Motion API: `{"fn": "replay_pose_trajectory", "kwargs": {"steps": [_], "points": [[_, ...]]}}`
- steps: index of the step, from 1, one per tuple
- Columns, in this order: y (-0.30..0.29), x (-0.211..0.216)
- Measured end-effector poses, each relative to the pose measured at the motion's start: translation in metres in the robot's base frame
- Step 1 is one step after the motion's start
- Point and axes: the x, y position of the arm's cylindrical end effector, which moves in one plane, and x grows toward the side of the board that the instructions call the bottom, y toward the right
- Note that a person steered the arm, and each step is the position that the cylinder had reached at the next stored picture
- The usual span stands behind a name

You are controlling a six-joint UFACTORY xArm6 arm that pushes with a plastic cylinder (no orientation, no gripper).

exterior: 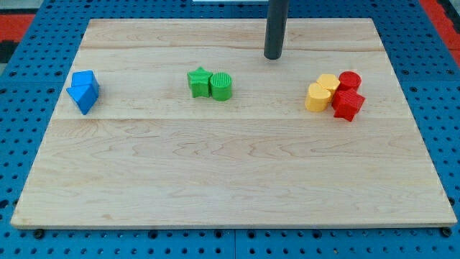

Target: Move the green star right to the blue triangle

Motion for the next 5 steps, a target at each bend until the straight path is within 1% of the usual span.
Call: {"fn": "replay_pose_trajectory", "kwargs": {"steps": [1, 2, 3, 4, 5], "points": [[-0.004, -0.002], [-0.064, 0.058], [-0.136, 0.090], [-0.164, 0.088], [-0.201, 0.075]]}}
